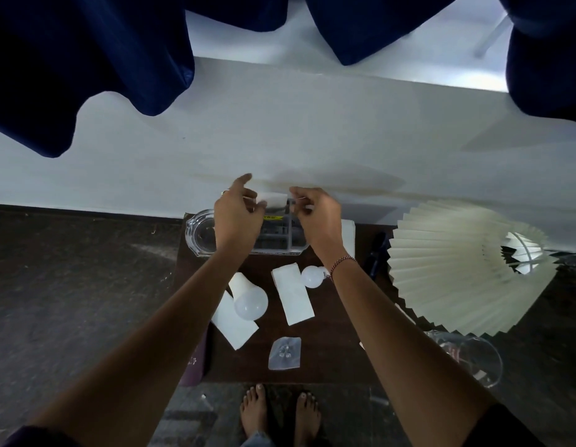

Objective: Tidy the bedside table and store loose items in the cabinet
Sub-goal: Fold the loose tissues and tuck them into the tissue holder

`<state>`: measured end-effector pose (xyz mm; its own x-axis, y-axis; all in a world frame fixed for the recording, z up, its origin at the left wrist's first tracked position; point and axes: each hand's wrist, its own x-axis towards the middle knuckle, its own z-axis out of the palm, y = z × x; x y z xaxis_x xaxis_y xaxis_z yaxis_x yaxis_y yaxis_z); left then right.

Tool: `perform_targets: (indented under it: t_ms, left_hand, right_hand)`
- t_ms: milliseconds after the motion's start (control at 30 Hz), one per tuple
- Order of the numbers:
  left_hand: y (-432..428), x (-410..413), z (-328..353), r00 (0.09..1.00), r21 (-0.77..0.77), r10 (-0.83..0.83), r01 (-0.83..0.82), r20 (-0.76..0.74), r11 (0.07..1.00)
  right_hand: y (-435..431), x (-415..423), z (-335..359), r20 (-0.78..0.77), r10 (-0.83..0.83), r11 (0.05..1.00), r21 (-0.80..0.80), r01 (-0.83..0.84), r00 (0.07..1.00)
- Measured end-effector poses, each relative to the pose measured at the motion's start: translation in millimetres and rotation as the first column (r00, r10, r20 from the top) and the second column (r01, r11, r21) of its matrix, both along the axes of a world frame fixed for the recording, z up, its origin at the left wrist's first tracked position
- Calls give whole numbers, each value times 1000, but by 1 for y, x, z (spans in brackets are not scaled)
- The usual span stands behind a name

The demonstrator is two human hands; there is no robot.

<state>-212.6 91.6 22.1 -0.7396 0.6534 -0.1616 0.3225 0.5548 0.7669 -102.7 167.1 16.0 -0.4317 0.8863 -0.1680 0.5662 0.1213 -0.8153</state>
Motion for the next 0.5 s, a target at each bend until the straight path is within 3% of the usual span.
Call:
perform_targets:
  t_ms: [133,300,500]
  left_hand:
    - [-9,20,6,987,179,155,-146,-39,973]
    - [-18,53,1,993,215,15,11,-118,977]
    - [-23,101,-11,981,103,-126,111,149,988]
  right_hand:
    - [-6,13,-2,-77,-118,991,54,122,990]
    - [-22,36,-5,-106,-269,963,10,271,957]
    - [-45,65,-20,-112,-363,931,-80,356,925]
